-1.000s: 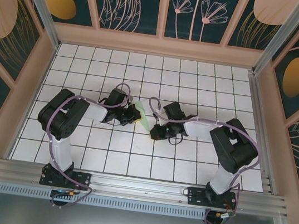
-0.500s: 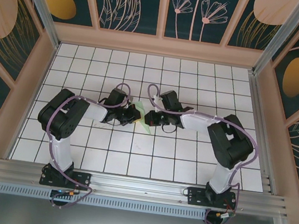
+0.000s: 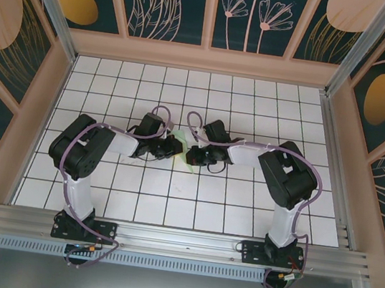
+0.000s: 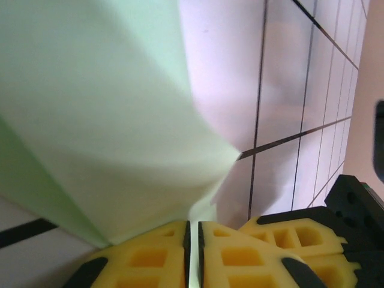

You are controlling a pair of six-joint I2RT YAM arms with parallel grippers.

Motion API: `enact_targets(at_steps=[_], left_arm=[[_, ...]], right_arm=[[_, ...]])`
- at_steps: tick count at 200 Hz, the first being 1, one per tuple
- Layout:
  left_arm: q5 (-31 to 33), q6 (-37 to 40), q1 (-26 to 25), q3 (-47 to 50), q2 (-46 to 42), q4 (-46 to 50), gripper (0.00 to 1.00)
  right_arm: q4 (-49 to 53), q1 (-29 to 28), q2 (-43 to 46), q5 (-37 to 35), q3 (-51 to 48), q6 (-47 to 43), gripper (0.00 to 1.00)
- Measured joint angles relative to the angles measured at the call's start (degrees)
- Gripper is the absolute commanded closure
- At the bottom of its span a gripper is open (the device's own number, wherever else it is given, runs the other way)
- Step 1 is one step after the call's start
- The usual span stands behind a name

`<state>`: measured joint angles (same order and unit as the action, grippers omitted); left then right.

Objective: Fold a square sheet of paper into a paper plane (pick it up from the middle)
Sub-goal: Fold the wing for the fifth time at the center of the table.

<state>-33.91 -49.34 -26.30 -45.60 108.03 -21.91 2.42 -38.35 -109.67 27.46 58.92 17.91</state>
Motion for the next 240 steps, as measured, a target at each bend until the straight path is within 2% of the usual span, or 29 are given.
enact_targets(at_steps=[61, 95, 164, 240], left_arm=[[4.55, 6.54, 0.04, -0.31, -1.05, -1.22, 0.82], [6.19, 6.73, 0.04, -0.92, -1.05, -0.81, 0.84], [13.49, 5.57, 0.04, -1.33, -1.03, 1.62, 0.91], [13.29, 5.25, 0.74, -2.05, -0.42, 2.56, 0.92]], right_arm=[[0.61, 0.00, -0.02, -0.31, 0.26, 0.02, 1.00], [0.87, -0.02, -0.02, -0.46, 0.35, 0.02, 1.00], [1.31, -0.02, -0.17, -0.50, 0.63, 0.02, 1.00], [1.64, -0.02, -0.33, -0.59, 0.74, 0.02, 1.00]])
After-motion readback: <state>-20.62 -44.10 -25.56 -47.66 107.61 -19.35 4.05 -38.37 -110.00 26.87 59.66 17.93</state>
